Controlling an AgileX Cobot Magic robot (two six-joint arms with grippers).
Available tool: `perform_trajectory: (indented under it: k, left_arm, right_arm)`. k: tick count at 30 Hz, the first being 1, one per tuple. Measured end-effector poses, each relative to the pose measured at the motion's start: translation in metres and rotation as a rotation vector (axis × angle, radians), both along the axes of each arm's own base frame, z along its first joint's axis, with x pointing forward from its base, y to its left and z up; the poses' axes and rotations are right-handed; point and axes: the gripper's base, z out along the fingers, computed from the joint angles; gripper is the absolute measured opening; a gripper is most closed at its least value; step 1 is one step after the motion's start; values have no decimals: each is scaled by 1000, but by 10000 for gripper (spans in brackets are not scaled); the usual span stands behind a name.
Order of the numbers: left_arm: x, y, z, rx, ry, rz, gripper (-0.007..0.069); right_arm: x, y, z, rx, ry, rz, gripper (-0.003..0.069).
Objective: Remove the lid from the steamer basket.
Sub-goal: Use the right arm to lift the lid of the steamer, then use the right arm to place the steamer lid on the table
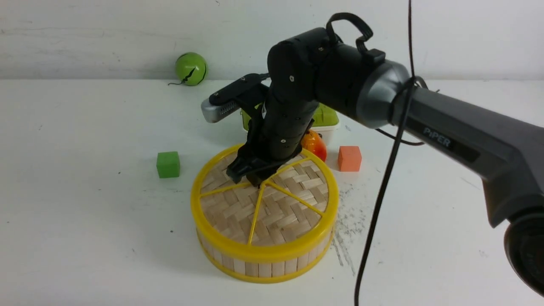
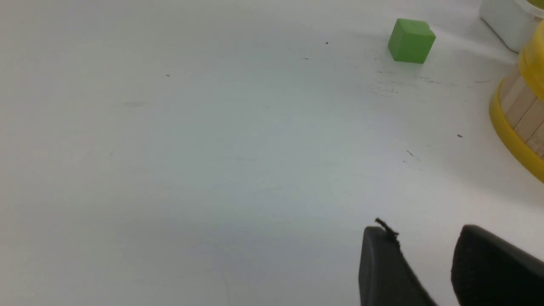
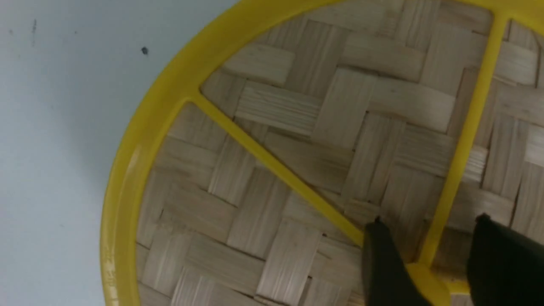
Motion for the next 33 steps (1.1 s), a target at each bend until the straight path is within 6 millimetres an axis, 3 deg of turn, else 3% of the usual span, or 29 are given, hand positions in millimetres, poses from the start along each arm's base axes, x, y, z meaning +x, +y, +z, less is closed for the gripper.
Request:
perform_trajectory:
  k: [5, 10, 14, 17, 18, 20, 23, 25, 28, 29, 30, 32, 33]
  left_arm:
    - [0, 0, 0, 0, 0, 0, 239]
    - [0, 0, 0, 0, 0, 0, 239]
    - [0, 0, 0, 0, 0, 0, 239]
    - [0, 0, 0, 0, 0, 0, 239]
    - [0, 0, 0, 0, 0, 0, 239]
    - [0, 0, 0, 0, 0, 0, 239]
    - [0, 0, 0, 0, 0, 0, 239]
    - [0, 0, 0, 0, 0, 0, 239]
    - [0, 0, 0, 0, 0, 0, 239]
    - [0, 0, 0, 0, 0, 0, 239]
    - [0, 0, 0, 0, 0, 0, 239]
    - [0, 0, 0, 0, 0, 0, 239]
    - [0, 0, 0, 0, 0, 0, 239]
  right_arm:
    - [-2, 1, 1, -3, 10, 4, 105]
    - [-6, -3, 9, -15, 21, 9, 107]
    - [-20, -15, 43, -27, -3, 27, 107]
    - [-36, -32, 87, -8, -79, 45, 107]
    - [-36, -32, 87, -9, -80, 46, 107]
    - [-51, -58, 127, 32, -151, 26, 107]
    - [-62, -97, 152, 50, -187, -37, 107]
    - [-69, -125, 158, 42, -186, -95, 107]
    - [-78, -172, 151, 13, -150, -208, 107]
    - [-81, -189, 136, -9, -113, -254, 107]
    - [-81, -189, 136, -9, -113, -254, 107]
    - [-82, -218, 110, 0, -101, -350, 107]
    - [-81, -221, 101, 9, -103, -364, 107]
